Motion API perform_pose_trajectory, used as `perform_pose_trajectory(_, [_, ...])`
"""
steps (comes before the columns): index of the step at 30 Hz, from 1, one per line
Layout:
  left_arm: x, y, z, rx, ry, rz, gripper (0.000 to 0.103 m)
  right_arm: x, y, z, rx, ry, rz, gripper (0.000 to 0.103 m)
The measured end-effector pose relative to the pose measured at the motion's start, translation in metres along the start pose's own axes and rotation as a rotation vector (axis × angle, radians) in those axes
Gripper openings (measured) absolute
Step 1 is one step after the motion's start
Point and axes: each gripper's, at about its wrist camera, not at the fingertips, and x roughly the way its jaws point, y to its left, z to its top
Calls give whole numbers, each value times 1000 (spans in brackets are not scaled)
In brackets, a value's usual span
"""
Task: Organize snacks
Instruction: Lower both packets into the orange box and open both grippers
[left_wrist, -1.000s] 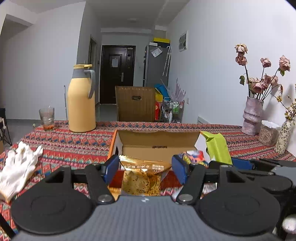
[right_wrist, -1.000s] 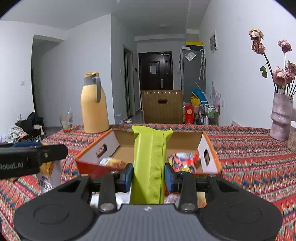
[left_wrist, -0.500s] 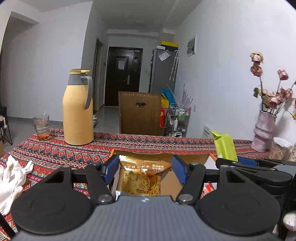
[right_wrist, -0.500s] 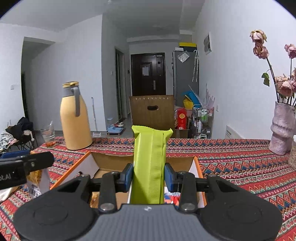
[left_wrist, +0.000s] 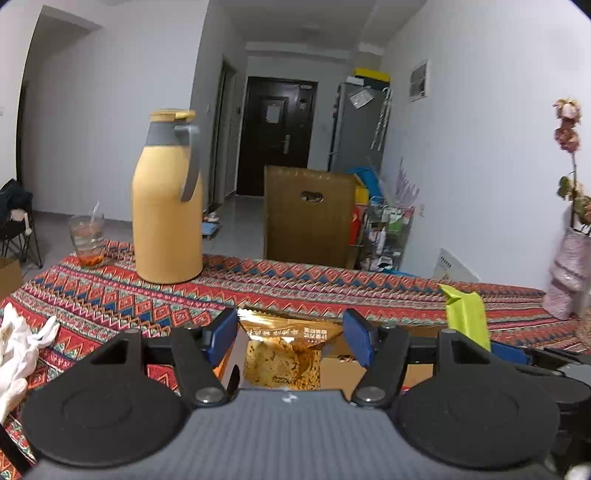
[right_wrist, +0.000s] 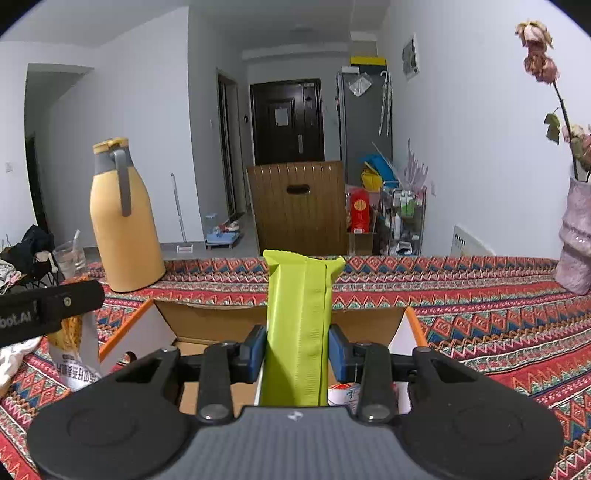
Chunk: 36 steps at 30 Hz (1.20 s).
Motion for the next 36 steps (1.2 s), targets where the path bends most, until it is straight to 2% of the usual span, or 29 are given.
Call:
perform_pose_trajectory(8, [23,11,-12,-19,41,14,64,16,-8,-15,29,7,17,35])
perform_pose_trajectory(18, [26,10,-19,-14,53,13,65,24,-9,-24,25,52,23,36])
perform_pose_trajectory(19, [25,10,-19,-13,51,12,70,23,-9,-23,29,51,20,42])
perform_pose_trajectory(20, [25,11,-19,-17,49,12,75,22,-11,-22,36,52,16,58])
perform_pose_trajectory(21, [23,11,-19,-20,43,16,84,20,-13,-22,46,45,7,67])
perform_pose_trajectory(22, [22,11,-19,-20,34,24,90,18,-14,-22,51,37,-3,82])
perform_pose_trajectory(23, [21,11,-20,-20,27,31,92,16,-15,-22,53,31,-9,90])
perform_pose_trajectory(24, [20,12,-19,-27,20,37,100,14,-17,-22,58,26,-10,91])
perform_pose_trajectory(25, [17,12,-19,-37,5,46,103,13,-19,-21,67,24,-8,95])
perform_pose_trajectory(27, [14,14,-19,-49,-4,56,103,10,-22,-21,77,20,-15,103])
perform_pose_trajectory(36, [10,12,-18,-47,4,45,103,0,-19,-18,57,-7,-20,103])
